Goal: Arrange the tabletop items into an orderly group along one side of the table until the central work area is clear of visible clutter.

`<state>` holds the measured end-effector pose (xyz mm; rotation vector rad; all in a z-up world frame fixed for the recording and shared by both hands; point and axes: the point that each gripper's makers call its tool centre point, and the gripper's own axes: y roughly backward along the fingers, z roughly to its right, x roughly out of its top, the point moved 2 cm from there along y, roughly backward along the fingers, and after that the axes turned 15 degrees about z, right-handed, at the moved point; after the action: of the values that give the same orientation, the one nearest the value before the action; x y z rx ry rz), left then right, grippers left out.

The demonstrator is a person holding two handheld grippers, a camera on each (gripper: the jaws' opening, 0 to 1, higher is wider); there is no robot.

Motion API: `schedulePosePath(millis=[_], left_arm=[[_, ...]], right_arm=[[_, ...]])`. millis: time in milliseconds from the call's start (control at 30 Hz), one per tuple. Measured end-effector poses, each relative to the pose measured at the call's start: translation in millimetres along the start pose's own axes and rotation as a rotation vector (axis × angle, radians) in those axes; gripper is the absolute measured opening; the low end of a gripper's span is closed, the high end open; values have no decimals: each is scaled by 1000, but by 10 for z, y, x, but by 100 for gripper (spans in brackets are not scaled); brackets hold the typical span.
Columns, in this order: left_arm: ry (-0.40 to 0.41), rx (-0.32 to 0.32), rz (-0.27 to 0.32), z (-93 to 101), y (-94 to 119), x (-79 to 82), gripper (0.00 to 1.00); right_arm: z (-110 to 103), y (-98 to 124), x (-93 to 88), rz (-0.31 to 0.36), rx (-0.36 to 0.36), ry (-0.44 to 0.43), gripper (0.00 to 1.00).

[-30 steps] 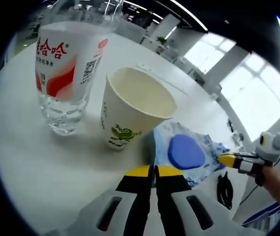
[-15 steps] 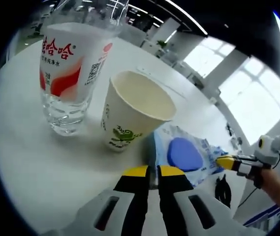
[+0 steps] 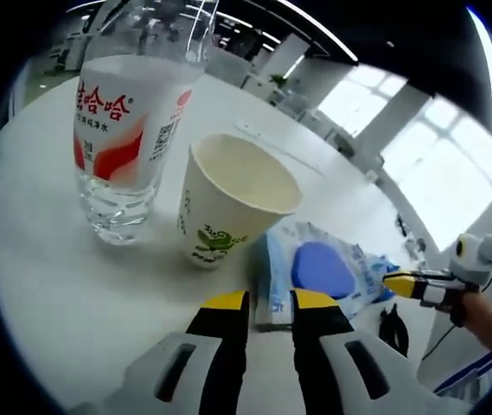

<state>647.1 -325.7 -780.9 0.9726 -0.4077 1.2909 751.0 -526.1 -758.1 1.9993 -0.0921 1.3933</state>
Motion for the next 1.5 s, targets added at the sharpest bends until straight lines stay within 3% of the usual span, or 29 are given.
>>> schedulePosePath(millis=[200,333,700,900,967,1233,1500], left_arm=[[-53,-22,7,33,53,14,21],[-143,-63,25,110,116,38,29],[-153,-94,53,209,267,68,42],[-183,-124,55,250,361,93,57],[-207,-160,66,297,398,107,62],[-199,-183,71,328,473,131,74],[-222,-214,67,338,549,157,93]], right_arm=[[-78,30,-28,2,34,8,16],[-109,63,-53,8,48,-8,20],[-189,113,-109,19,68,-9,36],[-243,122,-91,42,93,-9,45],[-275,132,-64,56,105,-4,49],[-374,216,-30,75,137,38,67],[-454,314,-62,70,164,64,88]])
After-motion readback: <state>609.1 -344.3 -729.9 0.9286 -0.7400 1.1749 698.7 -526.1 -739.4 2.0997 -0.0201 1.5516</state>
